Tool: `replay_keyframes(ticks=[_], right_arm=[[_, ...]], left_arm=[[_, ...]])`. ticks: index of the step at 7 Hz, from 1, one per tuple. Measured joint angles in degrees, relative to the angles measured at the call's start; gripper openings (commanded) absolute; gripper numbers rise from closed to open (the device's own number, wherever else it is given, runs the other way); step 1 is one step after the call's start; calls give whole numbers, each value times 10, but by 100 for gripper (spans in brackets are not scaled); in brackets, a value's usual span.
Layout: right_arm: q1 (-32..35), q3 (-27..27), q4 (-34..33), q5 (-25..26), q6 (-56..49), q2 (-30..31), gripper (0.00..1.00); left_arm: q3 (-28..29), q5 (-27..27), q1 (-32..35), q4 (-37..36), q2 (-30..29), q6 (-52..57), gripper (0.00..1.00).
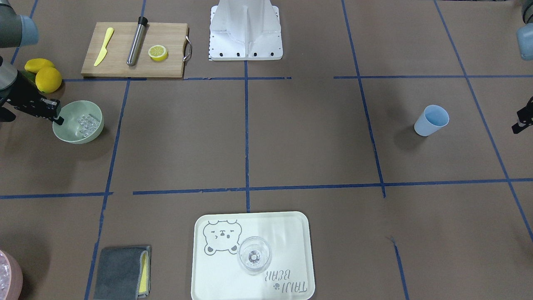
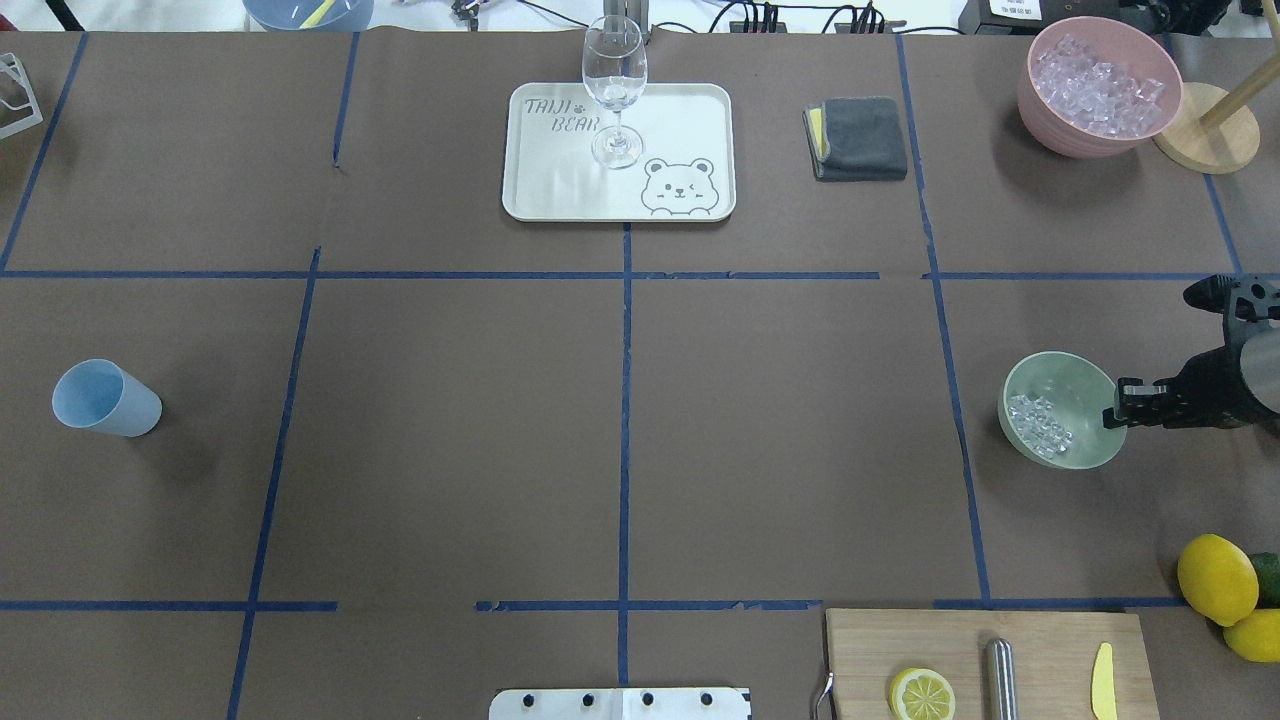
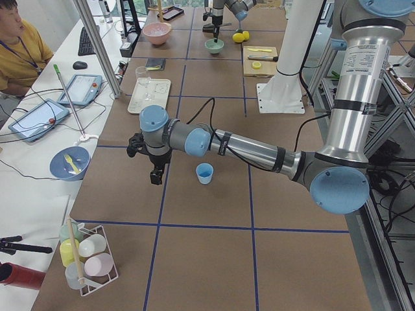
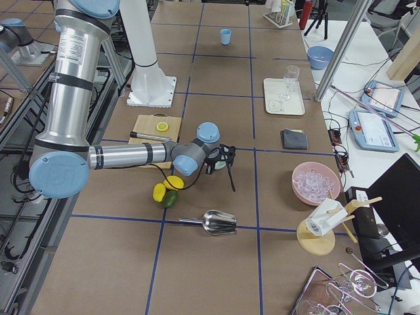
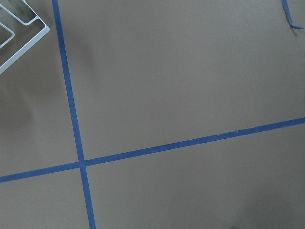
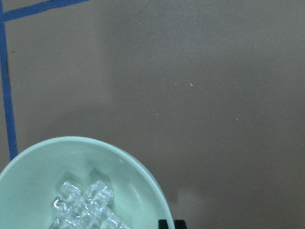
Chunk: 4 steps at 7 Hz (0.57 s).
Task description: Pour ice into bowl
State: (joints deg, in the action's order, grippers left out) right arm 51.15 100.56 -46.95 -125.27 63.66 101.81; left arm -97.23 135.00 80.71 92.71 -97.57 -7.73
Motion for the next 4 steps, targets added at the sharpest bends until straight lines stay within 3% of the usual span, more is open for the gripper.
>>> replay_keyframes(ticks=[2, 4], right_arm=[[14, -1, 0, -6, -1, 1, 100], [87, -1, -9, -57, -22, 2, 100]], left_arm=[[-4, 0, 0, 0, 2, 0, 100], [-4, -2, 3, 1, 6, 8, 100]])
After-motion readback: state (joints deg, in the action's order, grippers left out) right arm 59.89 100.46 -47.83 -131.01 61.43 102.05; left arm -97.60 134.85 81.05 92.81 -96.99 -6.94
